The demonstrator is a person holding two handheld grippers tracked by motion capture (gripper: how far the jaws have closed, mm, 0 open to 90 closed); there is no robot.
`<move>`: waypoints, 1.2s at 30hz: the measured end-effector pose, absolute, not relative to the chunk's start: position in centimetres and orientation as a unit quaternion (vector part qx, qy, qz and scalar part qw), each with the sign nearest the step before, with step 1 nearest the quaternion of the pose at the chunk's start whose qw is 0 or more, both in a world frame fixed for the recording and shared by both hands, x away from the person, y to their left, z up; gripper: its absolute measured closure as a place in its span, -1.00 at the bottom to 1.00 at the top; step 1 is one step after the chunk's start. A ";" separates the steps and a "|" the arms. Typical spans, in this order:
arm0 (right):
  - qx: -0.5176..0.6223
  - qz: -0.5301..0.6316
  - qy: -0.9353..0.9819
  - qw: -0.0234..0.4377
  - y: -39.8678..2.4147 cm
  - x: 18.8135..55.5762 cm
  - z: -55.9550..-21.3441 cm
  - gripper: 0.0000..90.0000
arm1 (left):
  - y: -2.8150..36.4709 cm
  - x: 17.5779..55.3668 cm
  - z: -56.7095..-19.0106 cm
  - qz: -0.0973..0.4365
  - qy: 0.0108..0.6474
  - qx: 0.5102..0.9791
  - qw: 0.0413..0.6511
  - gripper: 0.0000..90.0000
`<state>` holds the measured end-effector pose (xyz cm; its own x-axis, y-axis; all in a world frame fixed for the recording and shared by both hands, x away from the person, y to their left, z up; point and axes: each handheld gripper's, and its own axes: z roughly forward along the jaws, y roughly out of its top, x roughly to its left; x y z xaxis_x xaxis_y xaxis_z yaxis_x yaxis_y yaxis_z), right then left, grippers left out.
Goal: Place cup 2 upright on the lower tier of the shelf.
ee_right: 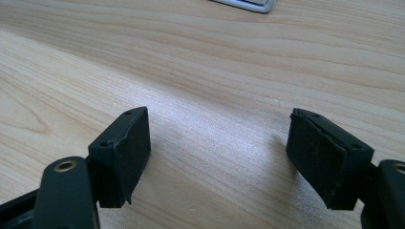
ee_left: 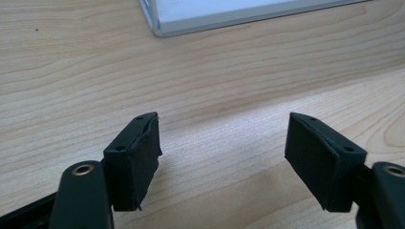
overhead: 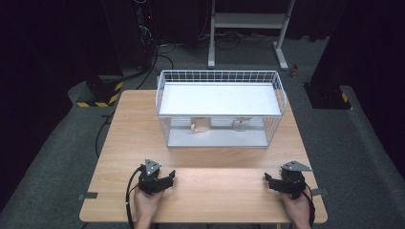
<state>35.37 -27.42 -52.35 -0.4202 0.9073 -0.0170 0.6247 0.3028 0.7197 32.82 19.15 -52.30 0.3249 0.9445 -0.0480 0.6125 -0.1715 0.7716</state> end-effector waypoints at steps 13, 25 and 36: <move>0.493 0.325 0.777 0.217 -27.4 35.4 -52.3 -0.49 | 18.6 33.5 -52.7 0.230 0.532 0.737 0.348 -0.37; 0.491 0.325 0.778 0.217 -27.4 35.4 -52.4 -0.49 | 18.0 33.6 -52.8 0.239 0.532 0.741 0.333 -0.42; 0.493 0.325 0.777 0.216 -27.4 35.4 -52.4 -0.49 | 18.0 33.6 -52.8 0.240 0.534 0.739 0.332 -0.43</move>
<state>35.36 -27.41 -52.35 -0.4208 0.9070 -0.0152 0.6257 0.3023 0.7191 33.64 18.00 -52.82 0.3136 0.9496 0.0003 0.6302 -0.2084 0.7479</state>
